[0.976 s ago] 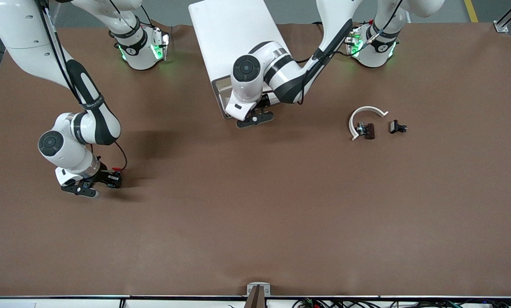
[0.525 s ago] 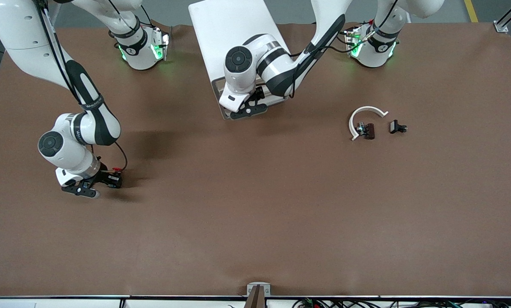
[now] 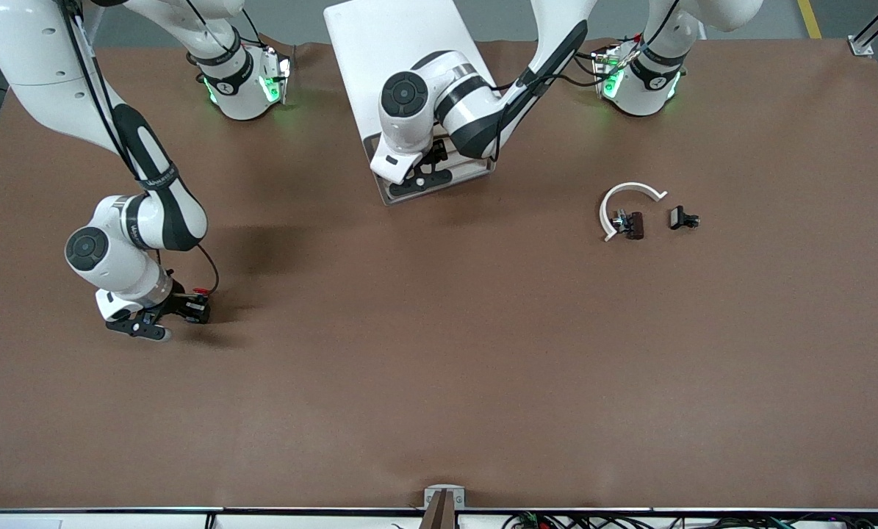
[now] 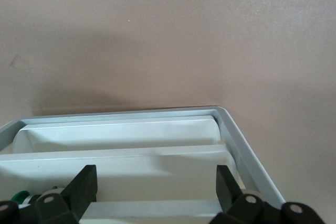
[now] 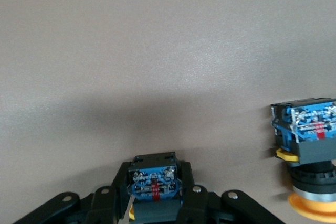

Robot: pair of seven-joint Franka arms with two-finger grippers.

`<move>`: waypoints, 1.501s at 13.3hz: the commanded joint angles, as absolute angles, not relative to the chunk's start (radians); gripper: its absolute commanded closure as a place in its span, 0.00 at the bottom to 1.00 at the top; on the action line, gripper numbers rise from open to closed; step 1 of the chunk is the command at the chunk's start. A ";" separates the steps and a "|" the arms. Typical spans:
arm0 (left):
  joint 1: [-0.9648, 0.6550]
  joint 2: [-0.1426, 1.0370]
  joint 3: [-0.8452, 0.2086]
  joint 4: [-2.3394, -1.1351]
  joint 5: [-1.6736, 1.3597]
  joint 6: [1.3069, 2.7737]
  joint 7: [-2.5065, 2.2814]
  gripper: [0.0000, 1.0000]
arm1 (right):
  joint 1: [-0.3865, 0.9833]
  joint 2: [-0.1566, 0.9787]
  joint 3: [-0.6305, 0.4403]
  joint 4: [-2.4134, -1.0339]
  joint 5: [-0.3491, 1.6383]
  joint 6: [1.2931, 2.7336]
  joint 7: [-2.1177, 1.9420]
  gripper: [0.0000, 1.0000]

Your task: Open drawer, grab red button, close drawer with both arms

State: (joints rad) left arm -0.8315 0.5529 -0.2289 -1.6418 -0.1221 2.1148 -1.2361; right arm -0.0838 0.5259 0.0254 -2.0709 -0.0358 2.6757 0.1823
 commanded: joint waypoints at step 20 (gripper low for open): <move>-0.403 0.499 -0.225 -1.560 -0.064 1.976 -0.989 0.00 | -0.101 0.595 0.066 -1.979 -0.025 2.681 0.129 0.00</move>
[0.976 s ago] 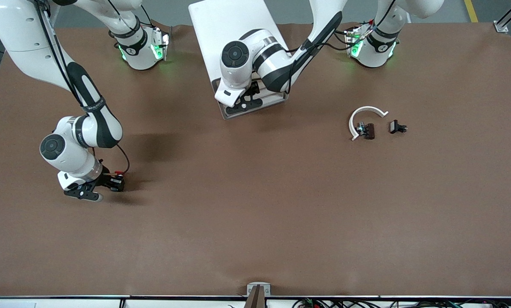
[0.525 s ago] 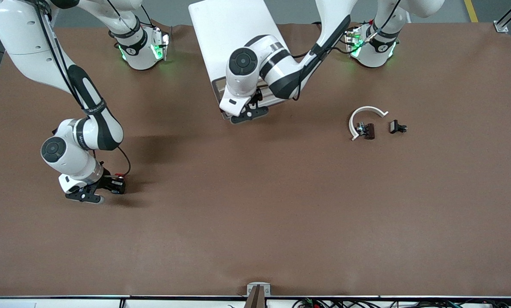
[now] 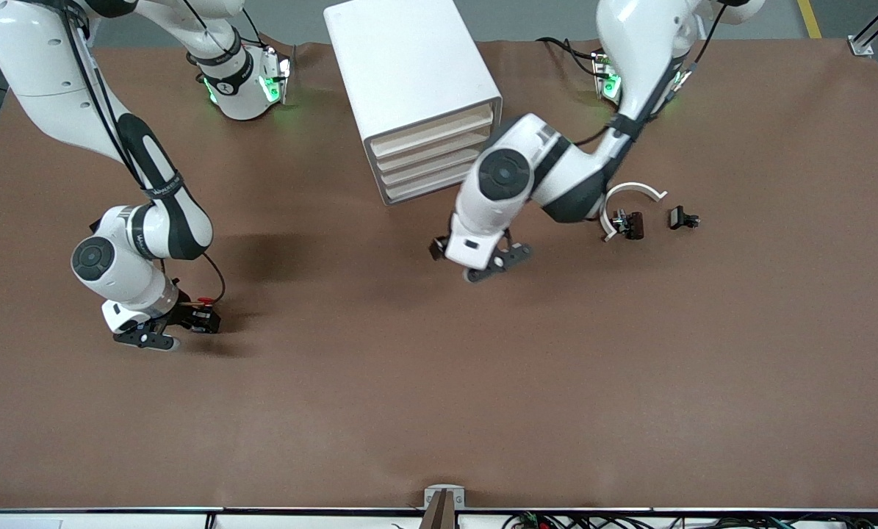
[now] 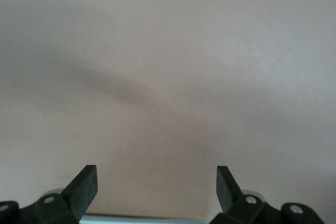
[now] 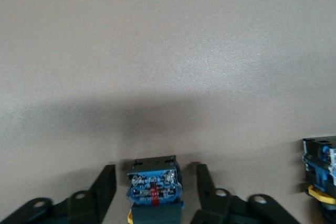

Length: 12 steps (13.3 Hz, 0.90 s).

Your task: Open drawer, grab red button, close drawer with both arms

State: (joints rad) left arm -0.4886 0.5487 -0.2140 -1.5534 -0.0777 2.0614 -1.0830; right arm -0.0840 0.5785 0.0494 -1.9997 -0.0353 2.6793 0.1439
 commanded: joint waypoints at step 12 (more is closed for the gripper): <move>0.109 0.200 -0.227 -1.727 -0.066 1.763 -0.201 0.00 | -0.104 0.442 0.057 -1.867 -0.031 2.278 0.074 0.00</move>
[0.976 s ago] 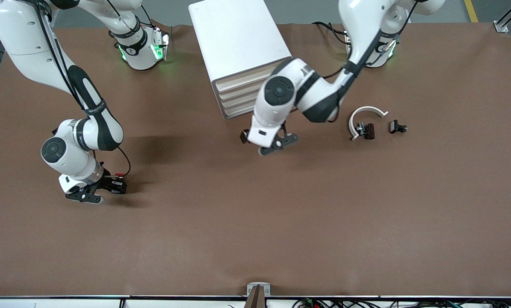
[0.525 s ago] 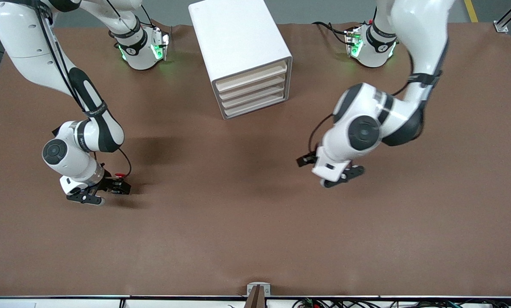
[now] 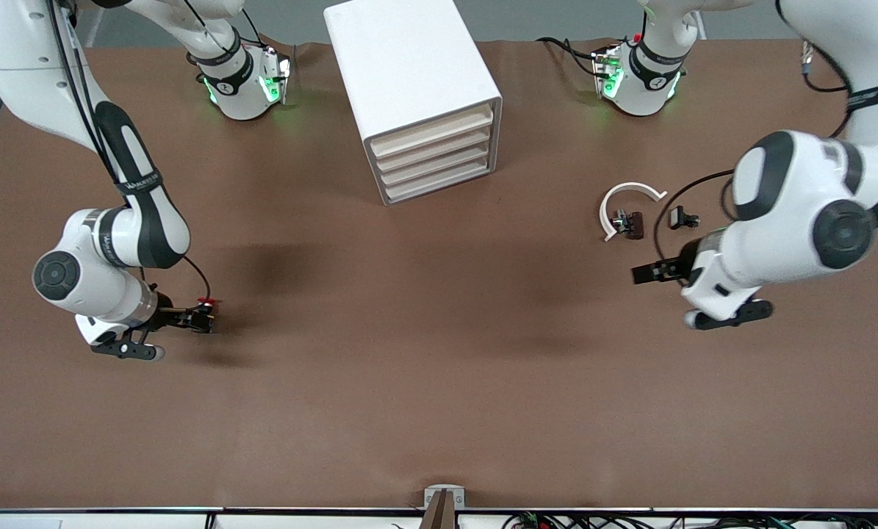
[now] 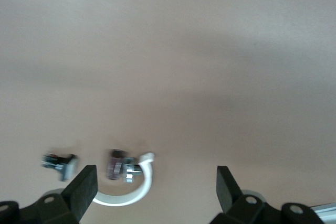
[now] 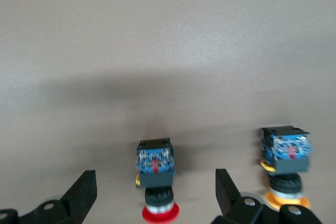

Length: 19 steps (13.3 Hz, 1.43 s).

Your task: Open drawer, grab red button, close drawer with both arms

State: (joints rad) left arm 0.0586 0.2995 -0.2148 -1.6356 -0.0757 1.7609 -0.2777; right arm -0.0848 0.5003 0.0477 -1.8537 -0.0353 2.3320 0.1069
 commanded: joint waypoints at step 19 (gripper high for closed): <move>0.268 0.025 -0.232 -1.532 -0.008 1.621 0.032 0.00 | -0.150 0.149 0.066 -1.470 -0.040 1.474 0.017 0.00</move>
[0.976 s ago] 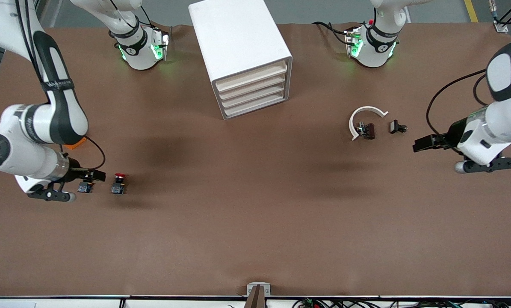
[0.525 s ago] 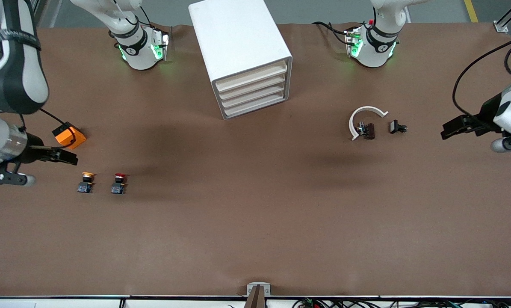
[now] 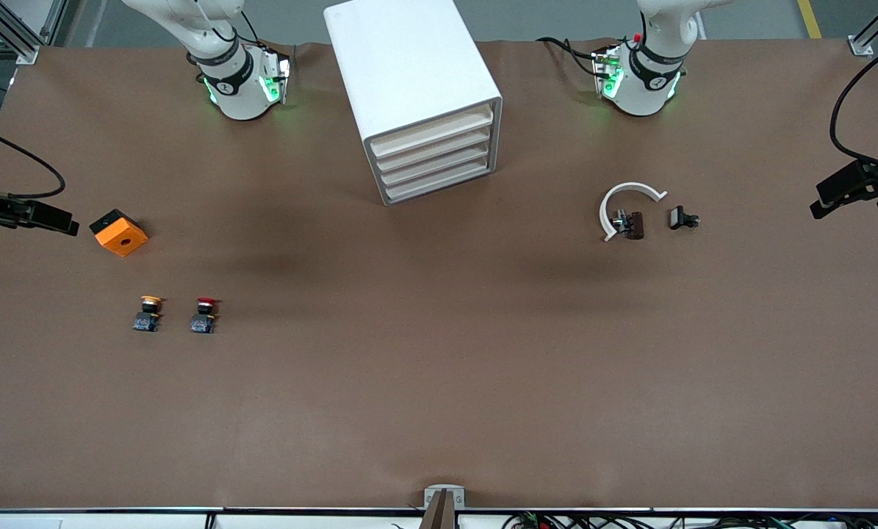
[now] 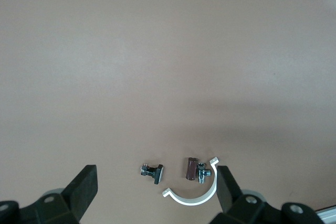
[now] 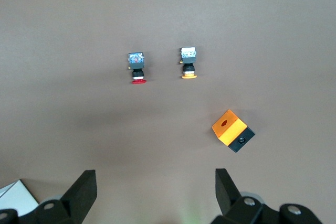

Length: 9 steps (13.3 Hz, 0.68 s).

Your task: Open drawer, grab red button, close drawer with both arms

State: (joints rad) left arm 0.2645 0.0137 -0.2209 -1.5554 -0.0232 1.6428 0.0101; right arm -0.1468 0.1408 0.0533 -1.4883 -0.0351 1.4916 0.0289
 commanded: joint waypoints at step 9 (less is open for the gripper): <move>0.016 0.032 -0.005 -1.532 -0.011 1.623 0.017 0.00 | -0.147 0.153 0.067 -1.401 -0.026 1.473 0.028 0.00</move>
